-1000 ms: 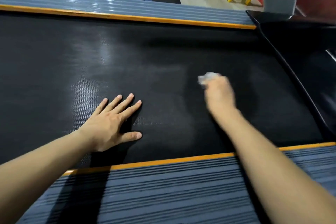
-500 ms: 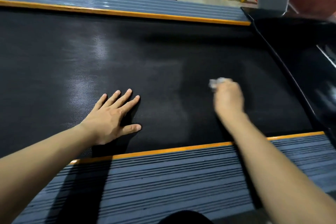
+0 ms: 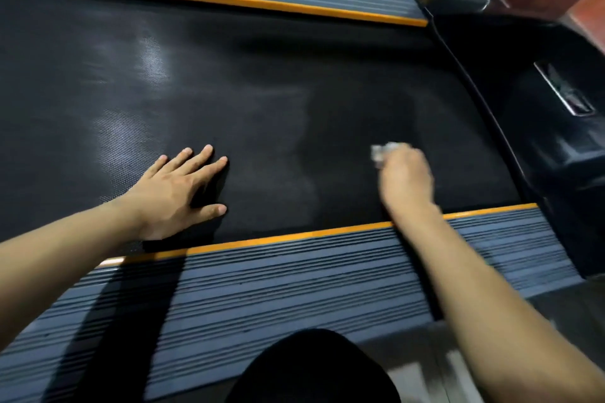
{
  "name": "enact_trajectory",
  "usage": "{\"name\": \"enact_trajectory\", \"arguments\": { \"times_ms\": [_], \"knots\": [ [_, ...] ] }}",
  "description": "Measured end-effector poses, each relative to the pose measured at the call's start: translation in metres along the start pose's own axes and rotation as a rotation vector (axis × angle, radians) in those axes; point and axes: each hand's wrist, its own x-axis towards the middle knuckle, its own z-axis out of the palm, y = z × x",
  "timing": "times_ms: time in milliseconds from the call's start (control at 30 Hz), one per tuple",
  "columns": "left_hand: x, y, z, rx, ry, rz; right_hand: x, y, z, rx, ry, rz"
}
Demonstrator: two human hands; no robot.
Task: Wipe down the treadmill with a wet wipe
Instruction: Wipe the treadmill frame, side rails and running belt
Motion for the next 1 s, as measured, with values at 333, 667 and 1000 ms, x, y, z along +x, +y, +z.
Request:
{"name": "enact_trajectory", "arguments": {
  "times_ms": [333,667,1000],
  "knots": [
    [-0.007,0.004,-0.002,-0.025,0.01,-0.004,-0.082,-0.112,-0.036,0.304,-0.279,-0.498],
    [-0.003,0.009,0.0,-0.002,0.003,-0.034,-0.046,-0.001,-0.053,0.07,-0.23,0.132],
    [-0.008,0.009,-0.004,0.006,0.037,-0.01,-0.047,-0.037,-0.048,0.104,-0.394,-0.031]
  ]
}}
